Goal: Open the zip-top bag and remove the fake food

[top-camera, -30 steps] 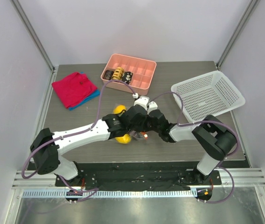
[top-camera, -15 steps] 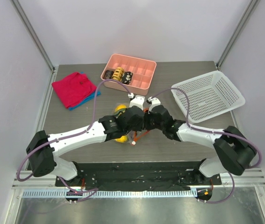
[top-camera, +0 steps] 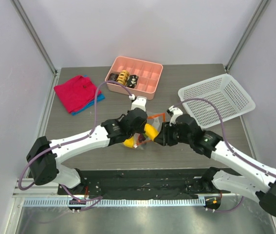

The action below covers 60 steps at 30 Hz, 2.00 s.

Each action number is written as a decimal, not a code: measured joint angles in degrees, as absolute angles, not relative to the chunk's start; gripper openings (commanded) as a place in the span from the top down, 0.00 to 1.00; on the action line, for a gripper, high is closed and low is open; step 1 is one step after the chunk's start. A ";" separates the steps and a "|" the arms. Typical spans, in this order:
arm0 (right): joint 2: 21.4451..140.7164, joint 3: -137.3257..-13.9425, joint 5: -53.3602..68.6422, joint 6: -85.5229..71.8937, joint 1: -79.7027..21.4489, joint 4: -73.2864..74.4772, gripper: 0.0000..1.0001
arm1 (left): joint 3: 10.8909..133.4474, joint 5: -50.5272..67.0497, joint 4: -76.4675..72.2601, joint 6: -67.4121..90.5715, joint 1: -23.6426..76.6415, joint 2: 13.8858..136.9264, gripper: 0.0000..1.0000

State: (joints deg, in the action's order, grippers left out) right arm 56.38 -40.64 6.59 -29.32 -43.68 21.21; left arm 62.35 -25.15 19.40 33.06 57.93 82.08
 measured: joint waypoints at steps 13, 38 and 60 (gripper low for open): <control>47.46 -53.87 -17.63 -29.39 -42.13 41.52 0.99 | 62.89 -25.10 18.96 34.11 57.63 82.89 1.00; 94.28 -69.67 -10.22 -21.61 1.69 24.53 0.50 | 66.28 -20.95 21.61 33.32 57.60 82.48 1.00; 67.70 -64.47 -17.61 -22.85 -36.32 32.29 0.35 | 68.14 -18.33 23.79 30.96 55.48 79.09 1.00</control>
